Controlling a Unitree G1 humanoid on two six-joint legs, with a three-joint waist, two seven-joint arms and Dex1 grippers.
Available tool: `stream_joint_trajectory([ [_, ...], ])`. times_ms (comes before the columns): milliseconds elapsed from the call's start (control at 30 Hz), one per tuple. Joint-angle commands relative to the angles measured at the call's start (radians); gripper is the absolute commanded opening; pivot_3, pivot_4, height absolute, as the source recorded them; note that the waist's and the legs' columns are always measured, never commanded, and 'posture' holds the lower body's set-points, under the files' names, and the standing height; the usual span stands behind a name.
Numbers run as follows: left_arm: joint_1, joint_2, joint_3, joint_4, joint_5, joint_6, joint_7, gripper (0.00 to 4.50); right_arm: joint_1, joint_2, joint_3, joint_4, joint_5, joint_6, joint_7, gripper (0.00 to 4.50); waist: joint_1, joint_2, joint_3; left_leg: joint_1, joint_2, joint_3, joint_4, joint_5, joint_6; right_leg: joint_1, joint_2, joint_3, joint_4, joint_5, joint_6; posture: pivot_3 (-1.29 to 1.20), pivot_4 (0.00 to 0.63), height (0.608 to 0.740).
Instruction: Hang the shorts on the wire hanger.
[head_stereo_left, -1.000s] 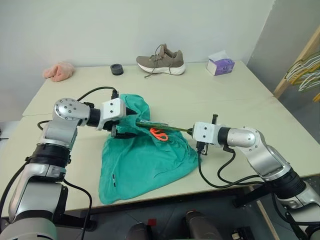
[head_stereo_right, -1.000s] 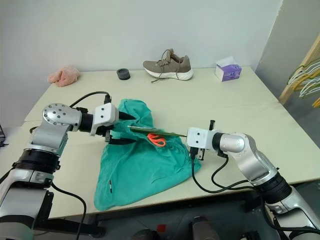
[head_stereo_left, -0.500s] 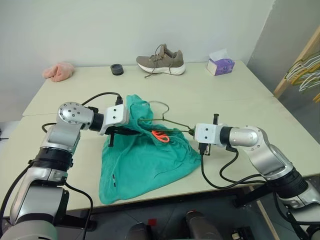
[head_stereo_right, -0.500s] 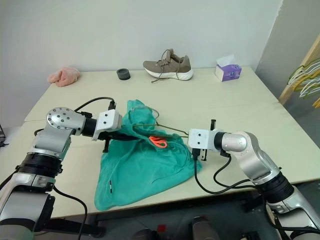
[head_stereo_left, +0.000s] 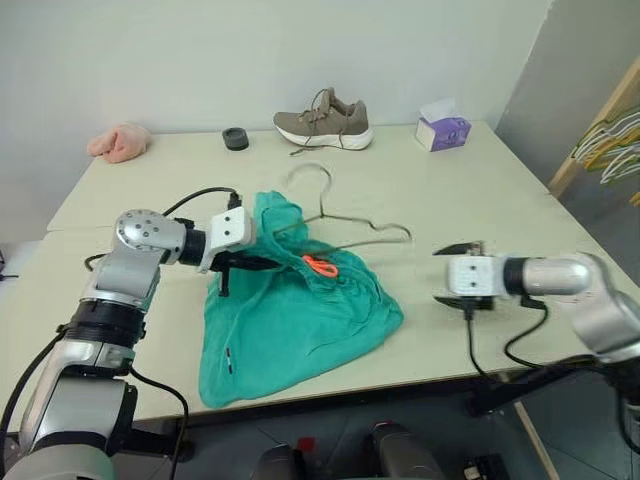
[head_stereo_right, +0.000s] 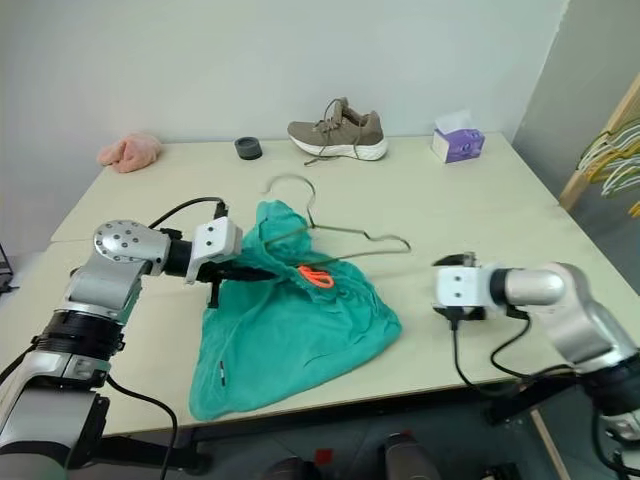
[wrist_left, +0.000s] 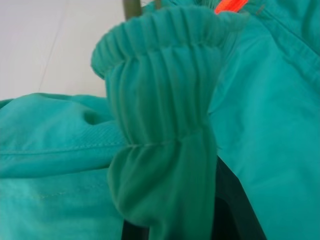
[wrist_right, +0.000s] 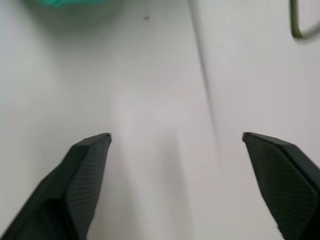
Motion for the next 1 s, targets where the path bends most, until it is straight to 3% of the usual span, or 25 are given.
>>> stream_joint_trajectory([
  [33,-0.007,0.005,0.047,-0.041,-0.045,0.036,0.019,0.00,0.119,0.075,-0.050,-0.223,0.185,0.175,-0.012,4.50,-0.004,0.000,0.000,0.000,0.001,-0.001,0.000,0.000,0.000,0.000,0.000,0.000,0.000,0.000,0.000,-0.21,0.071,0.740],
  [200,-0.008,-0.002,0.048,-0.064,-0.058,0.060,0.026,0.00,0.152,0.324,-0.026,-0.319,0.189,0.398,-0.269,4.50,-0.015,0.000,0.000,0.001,0.001,-0.001,0.000,0.000,0.000,0.001,0.001,0.000,0.001,-0.001,0.001,-0.21,0.073,0.740],
  [467,-0.015,-0.010,0.043,-0.078,-0.063,0.069,0.033,0.00,0.091,0.484,0.027,-0.240,0.168,0.559,-0.437,4.50,-0.009,0.000,-0.001,0.000,-0.002,0.000,0.000,0.000,0.000,0.001,-0.001,0.000,0.000,0.000,0.000,-0.21,0.072,0.740],
  [633,-0.004,-0.012,0.053,-0.099,-0.076,0.077,0.041,0.00,0.087,0.521,0.018,-0.181,0.141,0.567,-0.513,3.42,-0.010,0.000,-0.001,0.000,-0.002,0.000,0.000,0.000,0.000,0.000,-0.001,0.000,0.000,0.000,0.000,-0.20,0.074,0.740],
  [933,0.028,0.012,0.073,-0.140,-0.104,0.107,0.046,0.00,0.040,0.561,-0.061,-0.101,0.174,0.497,-0.566,0.35,-0.011,0.000,-0.001,0.000,-0.002,-0.001,0.000,0.000,0.000,0.000,0.000,0.000,0.000,0.000,0.000,-0.19,0.074,0.740],
  [1000,0.035,0.016,0.080,-0.153,-0.115,0.125,0.044,0.00,0.036,0.552,-0.063,-0.094,0.174,0.483,-0.556,0.00,-0.011,0.000,-0.001,0.000,-0.002,-0.001,0.000,0.000,0.000,0.000,0.000,0.000,0.000,0.000,0.000,-0.19,0.073,0.740],
])
